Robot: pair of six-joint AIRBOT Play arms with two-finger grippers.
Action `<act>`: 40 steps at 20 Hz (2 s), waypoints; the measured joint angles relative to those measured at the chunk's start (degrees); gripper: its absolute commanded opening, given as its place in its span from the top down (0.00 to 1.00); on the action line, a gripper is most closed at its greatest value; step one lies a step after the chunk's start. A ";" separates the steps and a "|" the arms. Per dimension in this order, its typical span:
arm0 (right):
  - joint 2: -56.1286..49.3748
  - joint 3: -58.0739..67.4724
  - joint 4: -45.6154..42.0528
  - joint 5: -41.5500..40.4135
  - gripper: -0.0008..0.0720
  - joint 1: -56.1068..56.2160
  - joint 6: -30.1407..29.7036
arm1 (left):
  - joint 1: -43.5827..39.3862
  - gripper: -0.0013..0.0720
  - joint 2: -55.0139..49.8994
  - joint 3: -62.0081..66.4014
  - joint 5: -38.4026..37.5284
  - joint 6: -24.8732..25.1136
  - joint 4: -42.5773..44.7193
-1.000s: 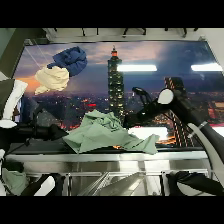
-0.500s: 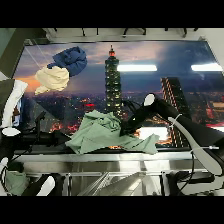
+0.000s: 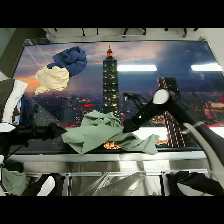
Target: Fold the shirts.
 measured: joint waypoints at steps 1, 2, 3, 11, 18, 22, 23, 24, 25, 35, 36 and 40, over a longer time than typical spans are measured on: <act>3.43 1.36 -2.54 0.00 0.96 -0.48 2.05 | 0.00 0.97 0.81 2.40 0.46 -1.66 -0.44; 7.10 3.13 -5.22 0.11 0.96 -1.16 4.15 | 0.00 0.97 1.99 4.92 1.22 -3.26 -1.14; 10.36 5.11 -7.23 -0.22 0.96 -1.95 6.03 | 0.00 0.97 3.34 7.50 2.14 -4.66 -2.05; 23.85 29.42 -16.55 -1.18 0.96 -5.84 11.58 | -2.78 0.97 12.70 38.47 4.83 -12.90 -9.75; 19.17 53.18 -20.87 -3.76 0.96 -6.19 9.62 | -4.09 0.97 2.25 86.12 3.15 -22.36 -11.89; 11.61 57.37 -26.08 -11.10 0.96 -6.19 6.32 | -4.17 0.97 -3.39 93.11 -0.74 -26.49 -11.74; 8.66 57.13 -26.80 -12.35 0.96 -6.19 5.97 | -4.20 0.97 -3.45 89.92 -2.05 -26.45 -11.08; 5.77 56.15 -27.28 -13.18 0.96 -6.19 5.95 | -4.20 0.97 -2.91 84.52 -3.19 -25.88 -9.49; 2.84 54.51 -27.36 -13.94 0.96 -6.19 6.01 | -4.20 0.97 -1.99 78.25 -4.13 -25.00 -6.64; -30.25 45.68 -7.15 -34.86 0.36 -0.63 -0.98 | -4.20 0.97 2.51 23.85 6.91 -22.10 23.52; -31.69 45.62 -5.53 -35.93 0.03 -0.33 -1.22 | -4.20 0.97 1.05 22.67 7.56 -21.90 25.07; -31.87 45.46 -2.43 -29.92 0.03 -3.19 -1.40 | -4.20 0.97 -5.79 22.47 7.37 -21.07 28.46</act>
